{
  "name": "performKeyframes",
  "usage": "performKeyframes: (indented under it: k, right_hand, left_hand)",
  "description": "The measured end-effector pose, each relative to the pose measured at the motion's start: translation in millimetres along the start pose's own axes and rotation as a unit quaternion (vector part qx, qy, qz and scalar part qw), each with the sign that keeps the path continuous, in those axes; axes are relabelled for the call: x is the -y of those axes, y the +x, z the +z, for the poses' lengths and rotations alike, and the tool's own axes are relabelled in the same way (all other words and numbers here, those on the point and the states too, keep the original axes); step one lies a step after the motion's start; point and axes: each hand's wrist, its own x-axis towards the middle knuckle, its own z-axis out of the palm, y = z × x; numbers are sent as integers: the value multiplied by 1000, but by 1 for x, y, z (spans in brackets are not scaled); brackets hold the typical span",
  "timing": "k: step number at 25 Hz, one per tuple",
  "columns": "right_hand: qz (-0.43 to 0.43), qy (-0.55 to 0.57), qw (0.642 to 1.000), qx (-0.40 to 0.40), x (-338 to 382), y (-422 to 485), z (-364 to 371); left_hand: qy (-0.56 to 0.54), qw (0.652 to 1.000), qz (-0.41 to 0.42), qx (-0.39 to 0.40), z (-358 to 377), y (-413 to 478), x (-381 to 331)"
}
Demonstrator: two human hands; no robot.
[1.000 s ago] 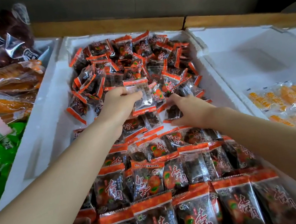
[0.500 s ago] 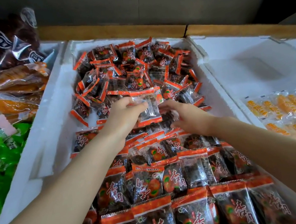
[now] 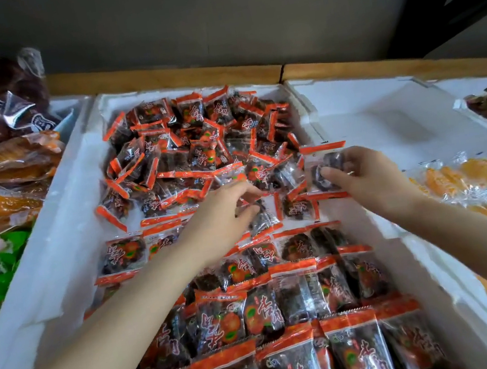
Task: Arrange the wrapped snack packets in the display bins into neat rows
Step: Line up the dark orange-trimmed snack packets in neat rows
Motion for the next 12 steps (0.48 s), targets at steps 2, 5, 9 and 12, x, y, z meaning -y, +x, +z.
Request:
performKeyframes:
  k: [2,5,9,12]
  right_hand:
    - [-5,-81,997,-4,-11,2,-8]
    - [3,-125,992,15,-22,5,-7]
    - [4,-132,991,6,-34,13,-6]
    - [12,-110,994,8,-40,16,-7]
  left_hand:
    - [83,994,29,64,12,20,-2]
    - [154,978,43,136,34,48,-10]
    - [265,946,76,168,62,74,-11]
    - [349,918,88,168,68,85,-11]
